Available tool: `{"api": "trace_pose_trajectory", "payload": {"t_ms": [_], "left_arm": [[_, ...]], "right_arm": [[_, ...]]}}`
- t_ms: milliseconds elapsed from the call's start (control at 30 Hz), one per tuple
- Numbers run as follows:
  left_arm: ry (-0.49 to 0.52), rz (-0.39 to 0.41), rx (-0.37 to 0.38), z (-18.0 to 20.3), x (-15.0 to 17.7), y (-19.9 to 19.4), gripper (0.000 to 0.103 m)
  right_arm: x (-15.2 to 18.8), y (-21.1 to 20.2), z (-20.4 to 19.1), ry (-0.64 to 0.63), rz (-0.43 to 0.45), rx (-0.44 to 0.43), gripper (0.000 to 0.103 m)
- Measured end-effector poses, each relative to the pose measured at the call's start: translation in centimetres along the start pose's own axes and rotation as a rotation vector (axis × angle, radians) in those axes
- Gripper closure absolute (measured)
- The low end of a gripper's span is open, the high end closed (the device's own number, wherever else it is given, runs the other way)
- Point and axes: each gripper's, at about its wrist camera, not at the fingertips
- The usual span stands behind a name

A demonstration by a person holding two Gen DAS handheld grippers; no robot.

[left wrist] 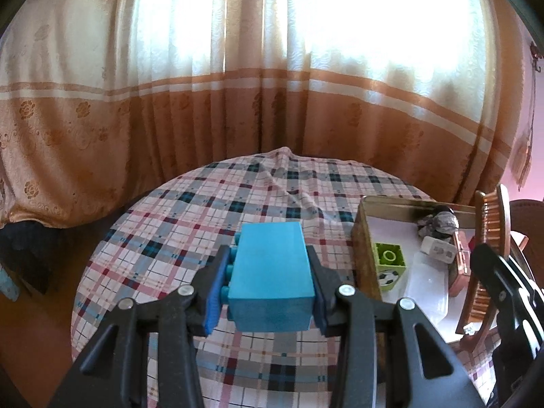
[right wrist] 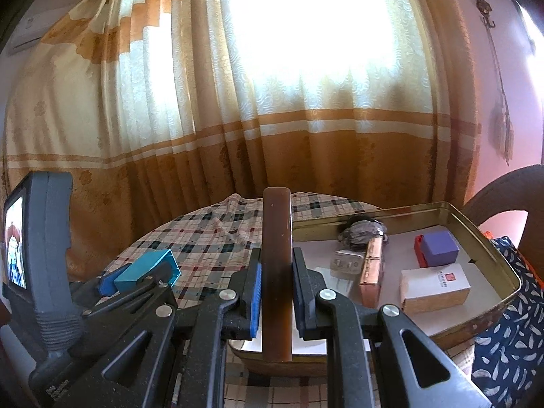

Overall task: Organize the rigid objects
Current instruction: 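Carry the brown stick over the tray with the right gripper while the left carries the blue brick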

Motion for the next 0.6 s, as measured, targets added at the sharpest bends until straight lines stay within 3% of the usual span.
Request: {"api": "trace_pose_trajectory", "payload": {"t_ms": [600], "left_arm": [[0.051,0.006,0.031,3.0,-0.1,-0.7,0.062]], "right_arm": [[0.0,-1.0,3.5,0.043,0.009,0.04,0.086]]}}
Point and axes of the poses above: each gripper's, at about its wrist camera, not at the fingertips, and y roughly the way its jaws point, z to its right, x to its underside, and after that the axes turned 5 degrees about -z, right-handed
